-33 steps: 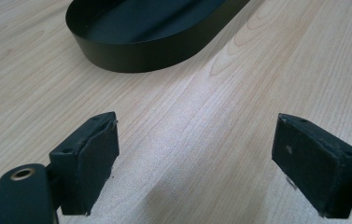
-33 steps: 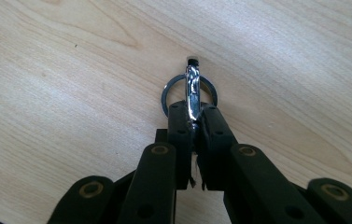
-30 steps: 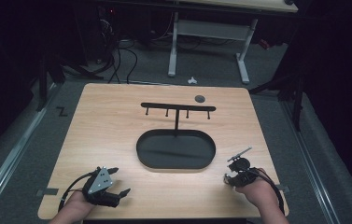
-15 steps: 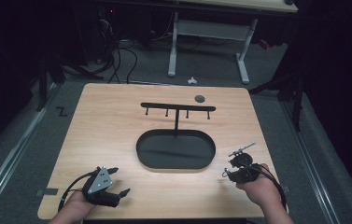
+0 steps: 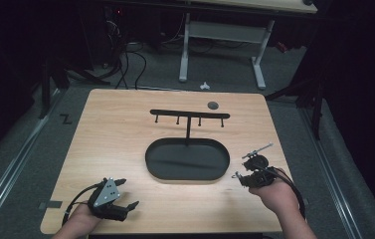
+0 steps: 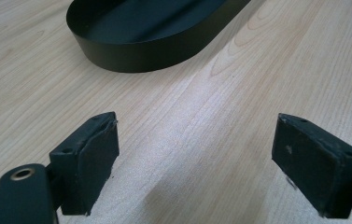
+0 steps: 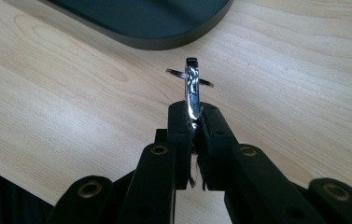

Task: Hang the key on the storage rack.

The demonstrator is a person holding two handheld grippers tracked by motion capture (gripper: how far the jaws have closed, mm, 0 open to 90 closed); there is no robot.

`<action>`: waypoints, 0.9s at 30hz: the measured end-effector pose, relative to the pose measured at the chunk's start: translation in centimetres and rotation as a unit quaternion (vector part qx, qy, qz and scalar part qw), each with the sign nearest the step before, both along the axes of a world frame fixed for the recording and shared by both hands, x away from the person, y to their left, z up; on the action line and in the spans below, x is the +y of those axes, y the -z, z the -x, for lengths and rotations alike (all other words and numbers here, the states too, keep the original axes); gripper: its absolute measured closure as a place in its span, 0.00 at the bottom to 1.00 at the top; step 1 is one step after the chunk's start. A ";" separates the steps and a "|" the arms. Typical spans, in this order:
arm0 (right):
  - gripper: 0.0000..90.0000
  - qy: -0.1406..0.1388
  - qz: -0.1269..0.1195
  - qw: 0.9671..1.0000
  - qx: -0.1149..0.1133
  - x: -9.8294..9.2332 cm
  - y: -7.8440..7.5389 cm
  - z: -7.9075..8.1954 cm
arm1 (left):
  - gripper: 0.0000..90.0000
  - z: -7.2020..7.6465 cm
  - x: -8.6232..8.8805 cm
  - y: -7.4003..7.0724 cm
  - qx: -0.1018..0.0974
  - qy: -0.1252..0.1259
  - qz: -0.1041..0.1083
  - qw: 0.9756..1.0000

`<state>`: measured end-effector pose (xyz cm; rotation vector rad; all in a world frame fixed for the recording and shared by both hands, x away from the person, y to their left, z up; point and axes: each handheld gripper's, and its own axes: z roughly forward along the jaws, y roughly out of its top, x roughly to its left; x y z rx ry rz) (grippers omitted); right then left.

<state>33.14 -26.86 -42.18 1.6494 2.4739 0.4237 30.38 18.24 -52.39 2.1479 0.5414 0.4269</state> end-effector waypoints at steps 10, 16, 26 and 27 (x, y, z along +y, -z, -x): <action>0.94 0.011 0.003 1.000 0.004 0.8 -1.1 -0.9 | 0.17 0.1 -0.1 0.0 -0.002 -0.001 -0.001 1.000; 0.94 0.002 0.009 1.000 -0.012 1.4 -2.9 -1.4 | 0.17 0.0 -0.1 0.0 -0.002 -0.002 -0.003 1.000; 0.94 0.006 -0.001 1.000 -0.026 2.0 -4.9 -2.4 | 0.17 0.1 -0.1 0.0 -0.002 -0.001 -0.003 1.000; 0.94 0.003 -0.002 1.000 -0.027 2.1 -5.0 -2.5 | 0.17 0.1 -0.1 0.0 -0.002 -0.001 -0.003 1.000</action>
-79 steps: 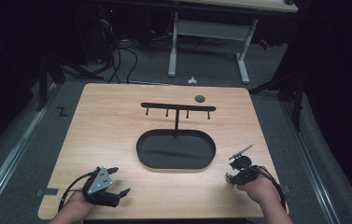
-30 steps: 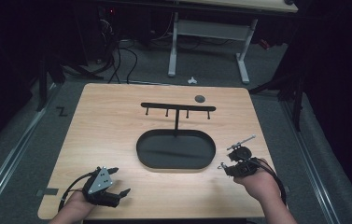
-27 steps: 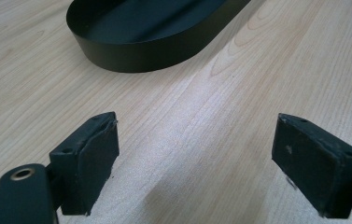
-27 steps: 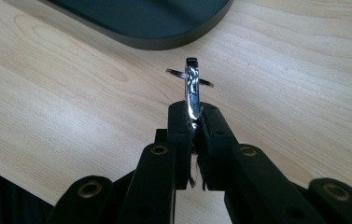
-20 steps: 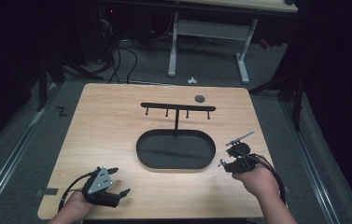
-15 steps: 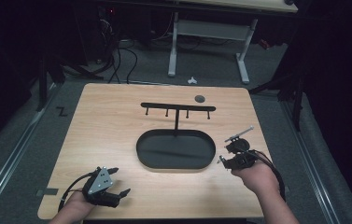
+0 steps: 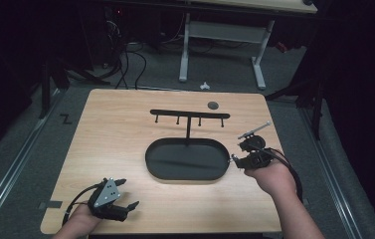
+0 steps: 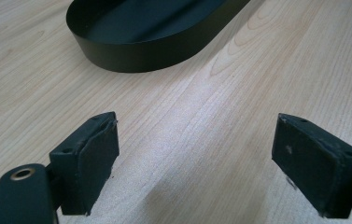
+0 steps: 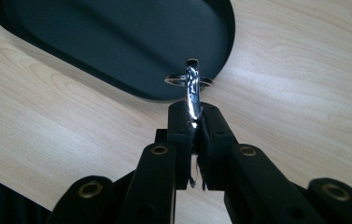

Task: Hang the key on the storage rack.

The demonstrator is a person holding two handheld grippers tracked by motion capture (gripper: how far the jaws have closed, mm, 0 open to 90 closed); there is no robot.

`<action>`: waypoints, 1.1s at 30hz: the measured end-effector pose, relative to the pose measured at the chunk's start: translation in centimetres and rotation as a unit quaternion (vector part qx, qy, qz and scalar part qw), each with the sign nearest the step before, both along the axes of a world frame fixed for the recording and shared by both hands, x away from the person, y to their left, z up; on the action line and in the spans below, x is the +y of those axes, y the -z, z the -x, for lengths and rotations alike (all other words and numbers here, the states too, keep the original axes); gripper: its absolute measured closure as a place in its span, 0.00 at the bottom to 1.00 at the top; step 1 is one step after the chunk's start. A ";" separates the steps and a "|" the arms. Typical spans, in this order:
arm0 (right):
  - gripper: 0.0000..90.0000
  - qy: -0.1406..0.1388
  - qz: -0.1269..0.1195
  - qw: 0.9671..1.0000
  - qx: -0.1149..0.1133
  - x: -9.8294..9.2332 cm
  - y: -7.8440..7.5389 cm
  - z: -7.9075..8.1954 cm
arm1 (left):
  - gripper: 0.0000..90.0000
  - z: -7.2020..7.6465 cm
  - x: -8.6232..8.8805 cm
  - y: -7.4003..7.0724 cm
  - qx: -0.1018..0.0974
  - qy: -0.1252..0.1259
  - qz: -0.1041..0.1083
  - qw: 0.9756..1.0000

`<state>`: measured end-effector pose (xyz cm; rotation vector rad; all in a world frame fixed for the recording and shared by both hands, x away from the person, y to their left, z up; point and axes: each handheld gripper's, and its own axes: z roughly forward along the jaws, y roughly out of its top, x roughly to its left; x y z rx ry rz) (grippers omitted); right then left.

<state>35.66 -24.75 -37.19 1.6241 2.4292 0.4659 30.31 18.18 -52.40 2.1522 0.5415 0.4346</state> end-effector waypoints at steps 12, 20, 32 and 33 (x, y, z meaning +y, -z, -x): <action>0.94 -0.003 -0.003 1.000 -0.008 0.4 -1.3 -0.9 | 0.17 0.0 0.0 0.0 0.002 0.002 0.001 1.000; 0.94 -0.005 -0.006 1.000 -0.021 0.9 -2.5 -1.6 | 0.17 -0.1 0.1 0.0 0.004 0.002 0.002 1.000; 0.94 -0.003 -0.007 0.999 -0.039 1.3 -4.2 -2.8 | 0.17 0.1 0.1 0.0 -0.001 0.006 0.002 1.000; 0.94 -0.003 -0.006 0.999 -0.041 1.4 -4.4 -2.9 | 0.17 0.1 0.2 0.0 -0.001 0.006 0.002 1.000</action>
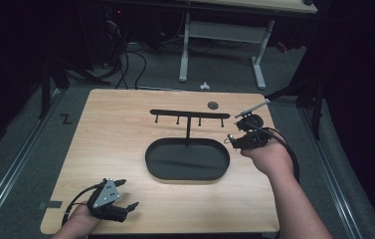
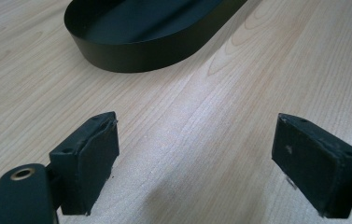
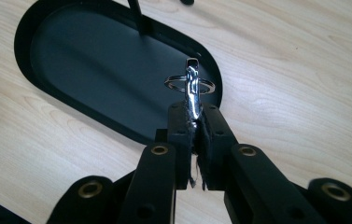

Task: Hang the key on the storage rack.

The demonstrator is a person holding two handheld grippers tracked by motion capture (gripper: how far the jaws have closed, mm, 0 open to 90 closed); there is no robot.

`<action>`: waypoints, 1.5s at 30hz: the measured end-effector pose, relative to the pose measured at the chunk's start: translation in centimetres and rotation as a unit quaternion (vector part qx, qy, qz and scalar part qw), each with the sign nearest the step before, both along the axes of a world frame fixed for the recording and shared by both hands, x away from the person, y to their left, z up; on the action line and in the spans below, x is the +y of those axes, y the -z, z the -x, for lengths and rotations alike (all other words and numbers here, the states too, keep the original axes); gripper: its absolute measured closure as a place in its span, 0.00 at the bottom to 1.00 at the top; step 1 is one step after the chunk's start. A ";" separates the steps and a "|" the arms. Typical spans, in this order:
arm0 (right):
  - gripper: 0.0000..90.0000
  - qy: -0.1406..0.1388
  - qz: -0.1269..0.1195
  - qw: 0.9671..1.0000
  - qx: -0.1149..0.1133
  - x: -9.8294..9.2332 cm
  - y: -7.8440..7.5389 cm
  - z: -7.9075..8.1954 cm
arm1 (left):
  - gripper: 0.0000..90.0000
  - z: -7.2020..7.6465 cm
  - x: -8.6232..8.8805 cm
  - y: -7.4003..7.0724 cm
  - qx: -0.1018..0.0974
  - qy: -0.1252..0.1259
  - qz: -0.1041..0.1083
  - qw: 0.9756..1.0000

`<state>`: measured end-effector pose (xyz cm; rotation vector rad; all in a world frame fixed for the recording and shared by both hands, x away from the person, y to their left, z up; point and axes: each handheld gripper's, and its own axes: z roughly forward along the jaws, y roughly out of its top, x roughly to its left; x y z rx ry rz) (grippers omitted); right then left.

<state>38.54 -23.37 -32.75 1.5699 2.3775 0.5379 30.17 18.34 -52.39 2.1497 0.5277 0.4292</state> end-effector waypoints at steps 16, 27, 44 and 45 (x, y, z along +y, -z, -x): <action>0.94 0.001 0.001 1.000 -0.019 0.8 -1.9 -1.0 | 0.17 -0.1 -0.1 0.0 0.004 -0.001 -0.002 1.000; 0.94 0.002 -0.003 1.000 -0.020 1.2 -1.8 -2.1 | 0.17 -0.1 -0.1 0.0 0.003 -0.002 -0.003 1.000; 0.94 0.012 -0.002 1.000 -0.023 1.4 -2.1 -3.4 | 0.17 0.0 0.0 0.0 0.002 0.001 -0.002 1.000; 0.94 0.014 -0.003 1.000 -0.023 1.3 -2.1 -3.6 | 0.17 0.0 0.0 0.0 0.002 0.000 -0.002 1.000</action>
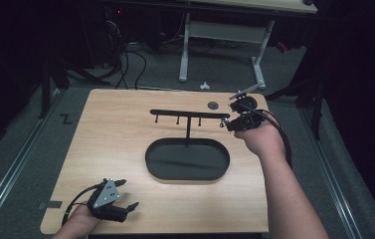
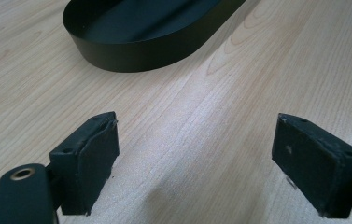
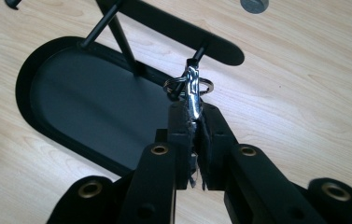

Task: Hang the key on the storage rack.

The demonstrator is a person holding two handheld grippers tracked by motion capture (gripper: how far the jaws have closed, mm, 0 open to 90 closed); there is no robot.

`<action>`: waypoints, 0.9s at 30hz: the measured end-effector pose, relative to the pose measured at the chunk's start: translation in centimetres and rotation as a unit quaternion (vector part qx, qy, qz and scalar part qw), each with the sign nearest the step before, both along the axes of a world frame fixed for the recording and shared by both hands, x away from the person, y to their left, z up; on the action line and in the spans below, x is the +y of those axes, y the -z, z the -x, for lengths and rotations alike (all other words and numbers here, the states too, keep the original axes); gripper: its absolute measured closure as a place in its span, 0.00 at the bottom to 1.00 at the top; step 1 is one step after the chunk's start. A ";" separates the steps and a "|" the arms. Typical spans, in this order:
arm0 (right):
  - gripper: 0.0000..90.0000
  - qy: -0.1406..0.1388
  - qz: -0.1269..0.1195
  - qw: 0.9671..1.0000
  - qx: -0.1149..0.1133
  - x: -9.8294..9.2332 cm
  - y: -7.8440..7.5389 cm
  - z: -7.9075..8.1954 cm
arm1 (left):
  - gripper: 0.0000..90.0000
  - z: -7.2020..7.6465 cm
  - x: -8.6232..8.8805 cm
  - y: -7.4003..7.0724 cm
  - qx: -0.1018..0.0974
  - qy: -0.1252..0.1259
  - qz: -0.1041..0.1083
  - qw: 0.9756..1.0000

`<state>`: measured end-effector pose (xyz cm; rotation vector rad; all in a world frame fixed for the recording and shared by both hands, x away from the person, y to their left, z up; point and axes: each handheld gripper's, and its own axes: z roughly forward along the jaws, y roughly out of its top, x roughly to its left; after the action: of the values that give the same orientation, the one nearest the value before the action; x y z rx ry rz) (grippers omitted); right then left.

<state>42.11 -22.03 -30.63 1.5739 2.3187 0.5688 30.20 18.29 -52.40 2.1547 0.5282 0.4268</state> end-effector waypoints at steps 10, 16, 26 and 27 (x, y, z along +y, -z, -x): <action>0.94 0.010 0.000 1.000 0.002 -0.1 0.4 -1.1 | 0.17 0.0 0.0 0.0 0.000 0.000 0.001 1.000; 0.94 0.017 0.004 1.000 -0.002 -0.1 0.5 -1.2 | 0.17 0.0 0.0 0.0 0.000 0.000 0.001 1.000; 0.92 0.025 0.002 1.000 0.015 -0.4 2.5 -1.3 | 0.17 0.0 0.0 0.0 0.001 0.001 0.001 1.000; 0.92 0.026 0.002 1.000 0.016 -0.5 2.6 -1.3 | 0.17 0.0 0.0 0.0 0.001 0.001 0.001 1.000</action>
<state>43.40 -22.52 -33.26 1.6483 2.2932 0.5298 30.21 18.29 -52.42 2.1533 0.5283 0.4232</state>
